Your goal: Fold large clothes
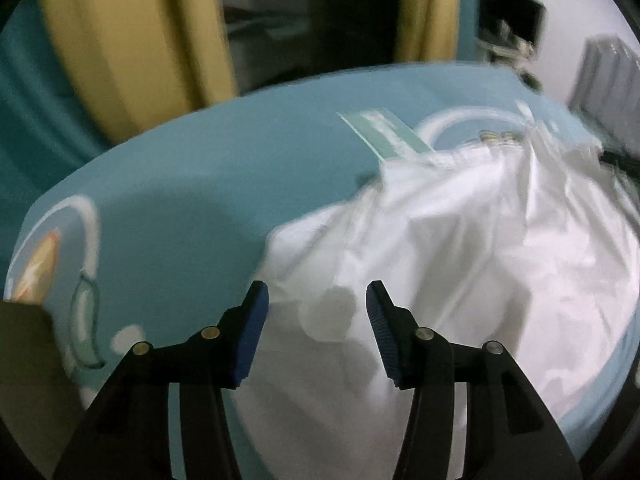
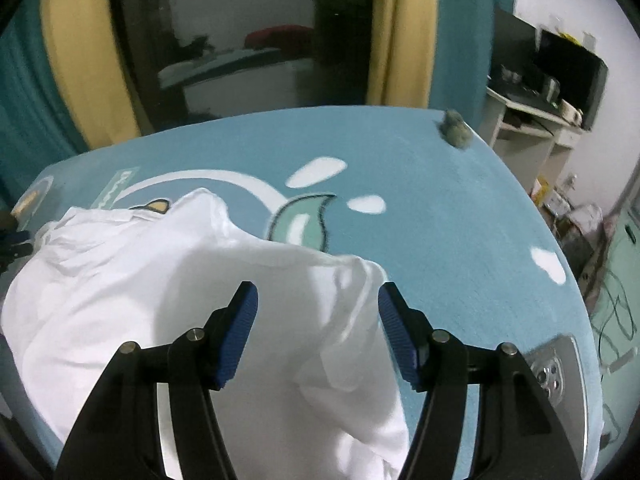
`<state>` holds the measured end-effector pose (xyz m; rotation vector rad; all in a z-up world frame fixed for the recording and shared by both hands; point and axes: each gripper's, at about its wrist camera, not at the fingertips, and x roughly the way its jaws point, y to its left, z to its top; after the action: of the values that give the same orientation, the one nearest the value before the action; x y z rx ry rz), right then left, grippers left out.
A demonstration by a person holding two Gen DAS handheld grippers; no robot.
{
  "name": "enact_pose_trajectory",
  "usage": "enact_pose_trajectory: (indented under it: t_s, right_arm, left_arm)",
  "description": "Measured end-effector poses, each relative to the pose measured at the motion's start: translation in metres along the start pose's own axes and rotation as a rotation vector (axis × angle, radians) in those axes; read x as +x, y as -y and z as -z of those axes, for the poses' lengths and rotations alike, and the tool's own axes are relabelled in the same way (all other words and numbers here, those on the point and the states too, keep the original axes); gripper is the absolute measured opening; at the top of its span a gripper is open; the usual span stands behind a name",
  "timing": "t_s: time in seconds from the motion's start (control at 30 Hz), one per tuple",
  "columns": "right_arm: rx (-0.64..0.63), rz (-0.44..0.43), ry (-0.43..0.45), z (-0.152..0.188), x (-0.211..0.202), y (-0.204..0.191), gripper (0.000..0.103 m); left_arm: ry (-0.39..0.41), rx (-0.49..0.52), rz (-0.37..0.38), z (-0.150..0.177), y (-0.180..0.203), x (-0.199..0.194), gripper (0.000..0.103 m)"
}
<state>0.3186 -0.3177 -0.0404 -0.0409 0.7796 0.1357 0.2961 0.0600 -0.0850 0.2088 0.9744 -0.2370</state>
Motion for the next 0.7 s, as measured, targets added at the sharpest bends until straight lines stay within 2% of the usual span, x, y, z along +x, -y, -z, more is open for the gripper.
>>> enact_pose_trajectory:
  t_s: [0.07, 0.17, 0.3, 0.5, 0.57, 0.63, 0.7]
  right_arm:
    - [-0.018, -0.01, -0.008, -0.002, 0.003, -0.007, 0.063]
    - [-0.05, -0.024, -0.027, -0.003, 0.006, -0.014, 0.063]
    - [-0.078, -0.056, -0.07, -0.002, 0.018, -0.023, 0.063]
    - [-0.109, -0.001, -0.127, -0.01, 0.048, -0.021, 0.063]
    - [-0.095, 0.028, -0.135, -0.016, 0.055, -0.014, 0.063]
    - [-0.054, 0.047, -0.129, -0.025, 0.058, -0.007, 0.063]
    - [-0.055, 0.096, -0.092, -0.035, 0.052, -0.01, 0.063]
  left_arm:
    - [-0.053, 0.024, -0.029, 0.0, 0.005, 0.014, 0.055]
    - [-0.038, 0.015, -0.043, -0.005, -0.001, 0.015, 0.056]
    - [-0.016, -0.026, -0.174, -0.014, -0.02, 0.025, 0.056]
    - [0.007, -0.137, -0.288, -0.031, -0.06, 0.029, 0.056]
    - [0.03, -0.18, -0.296, -0.04, -0.065, 0.021, 0.056]
    - [0.081, -0.169, -0.281, -0.051, -0.054, 0.008, 0.056]
    - [0.122, -0.118, -0.184, -0.059, -0.032, -0.005, 0.056]
